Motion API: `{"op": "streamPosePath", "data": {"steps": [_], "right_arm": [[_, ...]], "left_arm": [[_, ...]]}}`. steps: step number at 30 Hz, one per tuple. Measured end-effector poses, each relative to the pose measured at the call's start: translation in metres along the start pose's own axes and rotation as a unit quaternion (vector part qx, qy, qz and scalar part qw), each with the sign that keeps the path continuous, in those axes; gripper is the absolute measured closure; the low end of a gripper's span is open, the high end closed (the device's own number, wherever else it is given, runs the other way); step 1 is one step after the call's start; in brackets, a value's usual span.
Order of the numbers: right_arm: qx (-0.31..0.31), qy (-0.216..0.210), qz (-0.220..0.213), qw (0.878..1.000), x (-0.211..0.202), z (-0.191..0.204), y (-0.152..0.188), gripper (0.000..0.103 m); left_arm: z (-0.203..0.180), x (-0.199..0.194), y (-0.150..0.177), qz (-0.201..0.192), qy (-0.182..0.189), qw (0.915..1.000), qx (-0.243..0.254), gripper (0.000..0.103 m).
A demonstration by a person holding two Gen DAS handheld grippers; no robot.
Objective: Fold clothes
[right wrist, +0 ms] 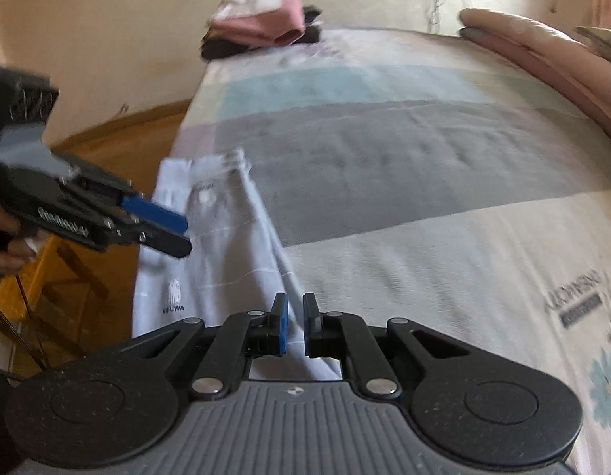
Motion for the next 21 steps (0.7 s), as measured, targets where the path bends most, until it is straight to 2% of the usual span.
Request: {"op": "streamPosePath", "data": {"steps": [8,13,15,16,19,21], "right_arm": [[-0.059,0.027,0.031,0.997,0.016,0.015,0.004,0.086],[-0.046,0.023,0.033,0.998,0.019,0.013,0.003,0.086],[-0.035,0.019,0.03,0.999,0.019,0.013,0.002,0.097],[-0.032,0.021,0.027,0.999,0.019,0.014,0.002,0.098],[-0.043,0.069,0.013,0.997,0.019,0.012,-0.004,0.098],[-0.031,0.073,0.013,0.997,0.021,0.008,-0.007,0.096]], "left_arm": [[0.004,-0.001,0.0,-0.002,0.019,0.9998,-0.008,0.067],[0.006,-0.001,0.001,-0.003,0.027,0.9996,-0.009,0.067],[0.006,-0.003,0.002,-0.004,0.029,0.9995,-0.014,0.067],[0.005,-0.004,0.002,-0.005,0.026,0.9995,-0.015,0.067],[0.001,-0.009,0.0,-0.012,0.018,0.9997,0.008,0.064],[0.0,-0.006,0.003,0.0,0.014,0.9997,0.021,0.062]]}}
Point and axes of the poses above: each gripper's, at about its wrist camera, not at the fingertips, and x roughly the way its jaws point, z to its left, y to its underside, the point moved 9 cm from there along x, roughly the way its jaws point, and after that the axes turned 4 degrees about -x, right-handed, at the moved point
